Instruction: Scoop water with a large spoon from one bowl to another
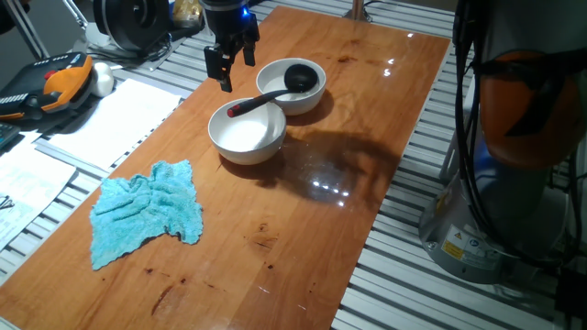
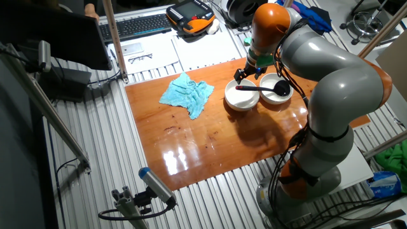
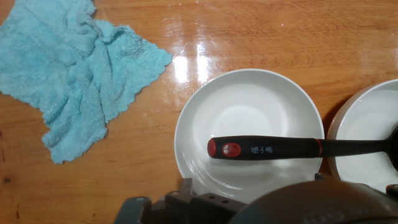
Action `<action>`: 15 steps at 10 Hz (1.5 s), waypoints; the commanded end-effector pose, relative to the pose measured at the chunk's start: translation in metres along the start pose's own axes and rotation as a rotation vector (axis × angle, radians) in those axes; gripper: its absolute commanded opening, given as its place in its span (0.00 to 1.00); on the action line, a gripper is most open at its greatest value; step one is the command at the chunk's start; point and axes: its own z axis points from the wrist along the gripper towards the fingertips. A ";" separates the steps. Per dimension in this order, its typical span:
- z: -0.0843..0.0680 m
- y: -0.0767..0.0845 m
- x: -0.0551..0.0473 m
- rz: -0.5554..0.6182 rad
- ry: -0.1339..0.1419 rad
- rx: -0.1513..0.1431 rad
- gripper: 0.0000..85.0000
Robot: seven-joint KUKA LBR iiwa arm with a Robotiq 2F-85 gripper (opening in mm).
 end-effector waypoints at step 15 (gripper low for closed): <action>0.000 -0.004 -0.003 0.075 -0.015 0.076 0.00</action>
